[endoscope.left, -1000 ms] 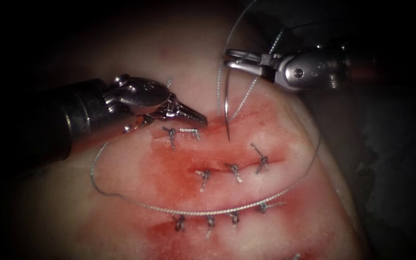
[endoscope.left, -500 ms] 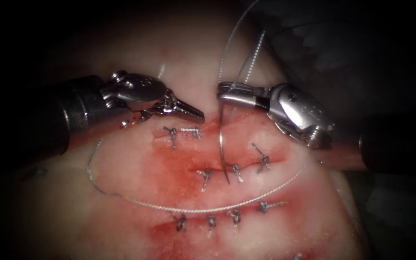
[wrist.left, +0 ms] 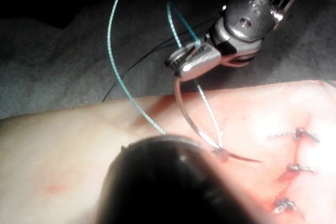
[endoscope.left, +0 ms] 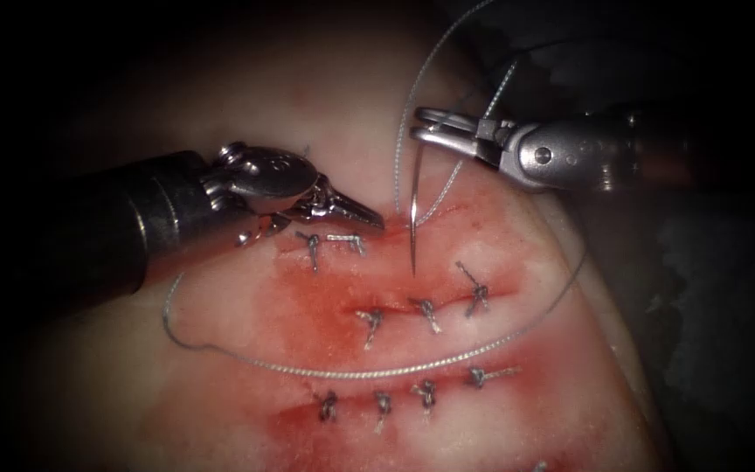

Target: Wound Closure

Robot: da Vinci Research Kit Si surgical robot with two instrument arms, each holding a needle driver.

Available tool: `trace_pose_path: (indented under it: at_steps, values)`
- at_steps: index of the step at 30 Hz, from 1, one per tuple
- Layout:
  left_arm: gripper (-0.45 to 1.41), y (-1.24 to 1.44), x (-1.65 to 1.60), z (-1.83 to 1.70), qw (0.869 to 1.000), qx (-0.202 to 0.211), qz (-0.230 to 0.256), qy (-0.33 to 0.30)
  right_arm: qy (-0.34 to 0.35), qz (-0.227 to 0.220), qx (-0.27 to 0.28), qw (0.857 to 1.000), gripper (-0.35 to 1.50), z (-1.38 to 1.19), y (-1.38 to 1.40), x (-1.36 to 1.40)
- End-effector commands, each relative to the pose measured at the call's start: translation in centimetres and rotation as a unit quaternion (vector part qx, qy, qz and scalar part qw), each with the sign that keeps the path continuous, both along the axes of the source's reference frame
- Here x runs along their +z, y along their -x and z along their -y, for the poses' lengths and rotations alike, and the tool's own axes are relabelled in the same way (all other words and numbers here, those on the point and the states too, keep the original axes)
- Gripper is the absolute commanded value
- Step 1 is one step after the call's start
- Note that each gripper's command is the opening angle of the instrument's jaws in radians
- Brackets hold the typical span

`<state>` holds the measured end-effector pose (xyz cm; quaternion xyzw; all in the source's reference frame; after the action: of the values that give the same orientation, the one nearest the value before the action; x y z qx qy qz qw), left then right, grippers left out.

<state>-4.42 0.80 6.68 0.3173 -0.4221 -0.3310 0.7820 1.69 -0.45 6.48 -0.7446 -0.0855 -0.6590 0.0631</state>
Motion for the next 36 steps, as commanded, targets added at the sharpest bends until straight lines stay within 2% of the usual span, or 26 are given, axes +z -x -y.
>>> trace_pose_path:
  at_steps: [1, 5, 9, 15, 21, 31, 36]
  values:
    - [-0.45, 0.05, 0.0, -0.12, 1.0, -0.001, 0.001, 0.003, 0.002, -0.002, 0.0, 1.0, -0.35, -0.07, -0.09, 0.03]
    - [-0.45, 0.12, 0.07, -0.08, 1.0, 0.0, -0.002, 0.005, 0.005, -0.002, -0.002, 1.0, -0.35, -0.1, -0.08, 0.03]
    - [-0.45, 0.17, 0.2, -0.03, 1.0, 0.007, -0.025, 0.012, 0.01, -0.003, -0.008, 1.0, -0.35, -0.17, -0.09, -0.01]
    - [-0.45, 0.14, 0.37, -0.04, 0.999, 0.009, -0.042, 0.023, 0.035, -0.008, -0.017, 0.999, -0.35, -0.23, -0.1, -0.04]
    - [-0.45, 0.1, 0.51, -0.04, 0.996, 0.013, -0.079, 0.036, 0.075, -0.021, -0.032, 0.996, -0.35, -0.28, -0.12, -0.06]
    - [-0.45, 0.21, 0.67, 0.15, 0.995, 0.021, -0.089, 0.036, 0.116, -0.045, -0.033, 0.992, -0.35, -0.33, -0.15, -0.1]
    - [-0.45, 0.23, 0.65, 0.12, 0.995, 0.024, -0.088, 0.033, 0.121, -0.045, -0.042, 0.991, -0.35, -0.36, -0.16, -0.12]
